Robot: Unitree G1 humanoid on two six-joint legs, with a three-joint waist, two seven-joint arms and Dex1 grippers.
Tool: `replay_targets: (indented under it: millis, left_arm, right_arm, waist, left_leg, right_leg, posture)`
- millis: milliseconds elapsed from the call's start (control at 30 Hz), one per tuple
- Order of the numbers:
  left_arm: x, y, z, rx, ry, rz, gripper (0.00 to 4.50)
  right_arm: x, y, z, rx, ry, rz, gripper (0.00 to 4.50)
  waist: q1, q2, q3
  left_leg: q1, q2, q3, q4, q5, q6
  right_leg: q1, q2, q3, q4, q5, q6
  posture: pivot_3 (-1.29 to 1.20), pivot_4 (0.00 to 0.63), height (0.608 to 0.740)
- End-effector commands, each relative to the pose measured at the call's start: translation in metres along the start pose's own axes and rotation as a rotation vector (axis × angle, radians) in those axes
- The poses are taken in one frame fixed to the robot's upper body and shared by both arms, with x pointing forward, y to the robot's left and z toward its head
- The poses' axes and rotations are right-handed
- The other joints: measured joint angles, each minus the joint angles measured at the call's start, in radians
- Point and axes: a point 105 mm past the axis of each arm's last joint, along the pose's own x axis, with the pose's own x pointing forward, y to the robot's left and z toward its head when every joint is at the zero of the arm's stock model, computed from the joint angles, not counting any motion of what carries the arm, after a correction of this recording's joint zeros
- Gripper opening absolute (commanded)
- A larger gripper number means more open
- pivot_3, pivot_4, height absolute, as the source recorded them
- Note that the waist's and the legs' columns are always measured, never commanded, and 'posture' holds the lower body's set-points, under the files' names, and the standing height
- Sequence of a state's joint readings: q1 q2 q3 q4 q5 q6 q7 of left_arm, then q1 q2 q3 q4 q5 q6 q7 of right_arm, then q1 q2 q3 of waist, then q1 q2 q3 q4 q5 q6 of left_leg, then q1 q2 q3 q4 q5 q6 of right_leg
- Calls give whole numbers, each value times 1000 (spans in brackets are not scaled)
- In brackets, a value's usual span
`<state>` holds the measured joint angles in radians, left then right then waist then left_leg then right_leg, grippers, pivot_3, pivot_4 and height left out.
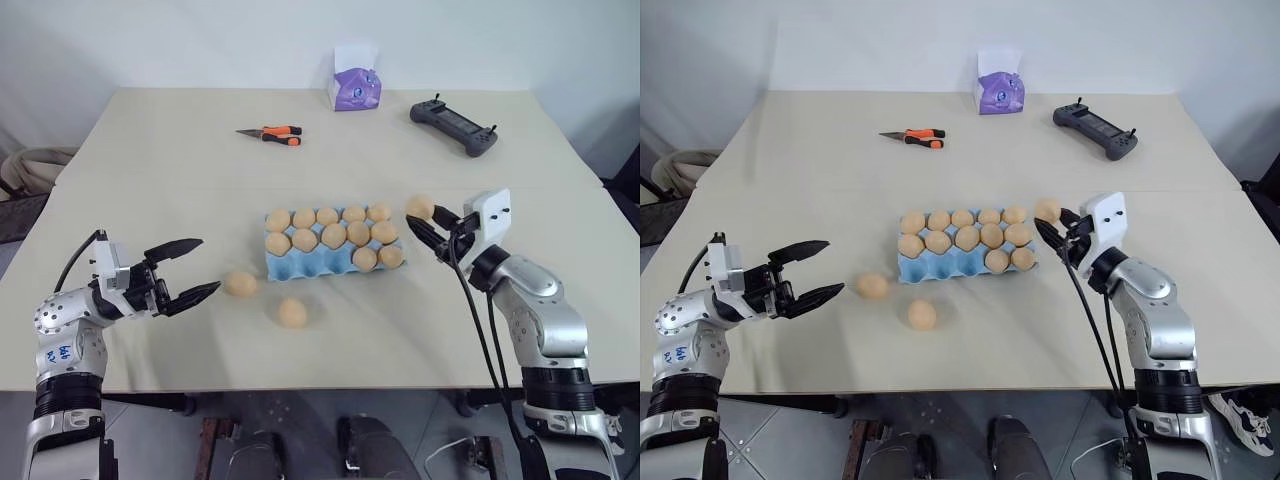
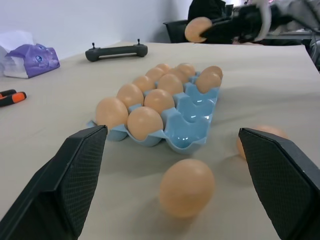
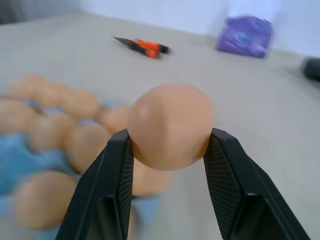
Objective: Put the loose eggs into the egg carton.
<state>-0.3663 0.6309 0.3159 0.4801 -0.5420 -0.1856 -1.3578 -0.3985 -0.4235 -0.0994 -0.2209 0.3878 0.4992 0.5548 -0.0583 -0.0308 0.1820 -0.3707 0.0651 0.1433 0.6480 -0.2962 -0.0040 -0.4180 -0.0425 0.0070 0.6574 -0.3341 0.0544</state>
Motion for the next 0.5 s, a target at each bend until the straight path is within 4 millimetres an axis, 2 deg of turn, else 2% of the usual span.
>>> replay_targets:
  millis: [33, 133, 300, 500]
  left_arm:
    - [-5, 2, 9, 38, -15, 11, 4500]
    - [-5, 3, 9, 35, -15, 12, 4500]
    - [-4, 4, 9, 37, -16, 14, 4500]
    - [-7, 2, 10, 44, -17, 20, 4500]
  right_arm:
    - [5, 35, 12, -2, 4, 103, 1917]
    - [13, 51, 4, 3, 56, 154, 1917]
    - [29, 62, -17, -18, 140, 192, 1917]
    - [37, 72, -24, -54, 159, 232, 1917]
  waist:
    - [0, 0, 0]
    - [1, 0, 0]
    - [1, 0, 0]
    - [-1, 0, 0]
  left_leg:
    - [0, 0, 0, 0, 0, 0]
    - [0, 0, 0, 1, 0, 1]
    - [0, 0, 0, 0, 0, 1]
    - [-1, 0, 1, 0, 0, 1]
  right_leg:
    - [0, 0, 0, 0, 0, 0]
    - [0, 0, 0, 0, 0, 0]
    - [0, 0, 0, 0, 0, 0]
    - [-1, 0, 0, -1, 0, 0]
  posture:
    - [0, 150, 740]
    - [0, 150, 740]
    - [0, 150, 740]
    - [0, 150, 740]
